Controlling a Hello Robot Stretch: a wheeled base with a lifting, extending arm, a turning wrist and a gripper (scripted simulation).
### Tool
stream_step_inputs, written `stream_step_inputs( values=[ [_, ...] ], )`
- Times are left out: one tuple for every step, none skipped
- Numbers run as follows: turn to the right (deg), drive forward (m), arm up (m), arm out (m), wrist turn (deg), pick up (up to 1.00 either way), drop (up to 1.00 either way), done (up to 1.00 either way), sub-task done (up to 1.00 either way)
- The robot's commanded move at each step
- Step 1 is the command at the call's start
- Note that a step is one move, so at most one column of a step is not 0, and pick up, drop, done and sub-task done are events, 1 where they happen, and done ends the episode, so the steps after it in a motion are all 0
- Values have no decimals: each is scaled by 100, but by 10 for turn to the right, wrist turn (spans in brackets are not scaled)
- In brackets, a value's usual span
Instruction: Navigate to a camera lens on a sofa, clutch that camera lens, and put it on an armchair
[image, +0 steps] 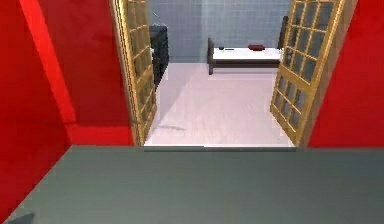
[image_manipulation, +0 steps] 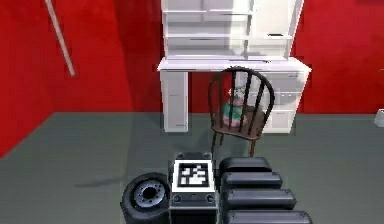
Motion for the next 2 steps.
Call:
stream_step_inputs(
  values=[
    [450,0,0,0,0,0,0,0,0],
    [450,0,0,0,0,0,0,0,0]
  ],
)
